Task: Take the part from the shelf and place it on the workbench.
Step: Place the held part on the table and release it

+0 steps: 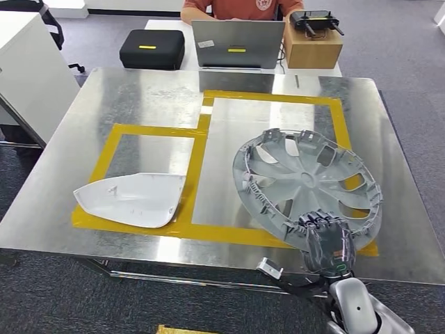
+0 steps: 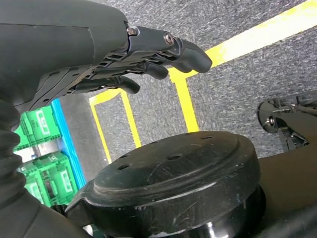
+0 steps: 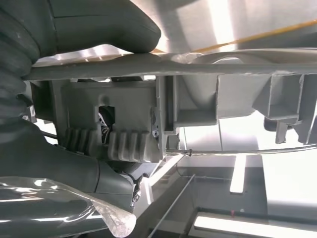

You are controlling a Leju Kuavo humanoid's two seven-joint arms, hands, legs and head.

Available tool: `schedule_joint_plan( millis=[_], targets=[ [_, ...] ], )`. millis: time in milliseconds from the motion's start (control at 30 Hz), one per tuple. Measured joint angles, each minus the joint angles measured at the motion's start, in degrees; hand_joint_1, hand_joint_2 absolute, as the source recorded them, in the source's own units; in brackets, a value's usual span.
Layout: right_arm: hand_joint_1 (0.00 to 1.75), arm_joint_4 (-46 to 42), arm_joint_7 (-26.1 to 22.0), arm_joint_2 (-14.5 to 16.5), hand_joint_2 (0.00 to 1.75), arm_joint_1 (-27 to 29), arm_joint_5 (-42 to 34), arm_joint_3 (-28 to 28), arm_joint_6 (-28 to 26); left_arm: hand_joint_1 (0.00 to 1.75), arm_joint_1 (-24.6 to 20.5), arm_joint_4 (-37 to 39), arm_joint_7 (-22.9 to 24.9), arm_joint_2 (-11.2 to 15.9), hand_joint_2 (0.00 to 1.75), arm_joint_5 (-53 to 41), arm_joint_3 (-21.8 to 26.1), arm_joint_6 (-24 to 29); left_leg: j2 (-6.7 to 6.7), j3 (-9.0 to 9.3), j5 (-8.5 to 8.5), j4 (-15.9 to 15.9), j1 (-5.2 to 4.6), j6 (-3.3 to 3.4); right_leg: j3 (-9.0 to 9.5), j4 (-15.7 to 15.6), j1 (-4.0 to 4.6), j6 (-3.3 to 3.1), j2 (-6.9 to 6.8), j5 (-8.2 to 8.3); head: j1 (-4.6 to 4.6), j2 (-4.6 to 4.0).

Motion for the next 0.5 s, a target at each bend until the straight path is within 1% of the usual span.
schedule_joint_plan(
  millis=[133, 333, 467, 500],
  targets=[
    [1.75, 1.74, 1.14, -0.93, 1.75, -0.09, -0.02, 0.23, -0.09, 0.00, -0.05, 0.00, 0.32, 0.18, 1.75, 0.02, 0.00, 0.00, 0.00, -0.01, 0.00, 0.00, 0.00, 0.00, 0.00, 0.00, 0.00, 0.00, 0.00, 0.00, -0.01, 0.00],
    [1.75, 4.57, 4.23, -3.14, 1.75, -0.67, -0.01, 1.86, -0.37, 0.00, -0.13, 0.00, 0.54, 0.40, 1.75, 0.19, 0.01, 0.27, 0.00, -0.02, 0.00, 0.00, -0.01, 0.00, 0.00, 0.00, -0.01, 0.00, -0.01, 0.00, 0.00, 0.00],
    [0.00, 6.15, 5.82, -4.36, 0.00, -0.78, 0.00, 3.05, -0.62, 0.00, -0.15, 0.00, 0.48, 0.55, 1.75, -0.09, 0.02, 0.81, 0.00, -0.02, 0.00, 0.01, 0.00, 0.01, 0.00, 0.00, -0.01, 0.00, -0.01, 0.00, 0.00, 0.00],
    [0.00, 6.42, 6.29, -4.65, 0.00, -0.81, 0.03, 3.32, -0.74, 0.00, -0.15, 0.00, 0.38, 0.60, 1.75, -0.22, 0.02, 1.03, 0.00, -0.02, 0.00, 0.01, 0.00, 0.01, 0.00, 0.00, -0.01, 0.00, -0.01, 0.00, 0.00, 0.00]
  ],
)
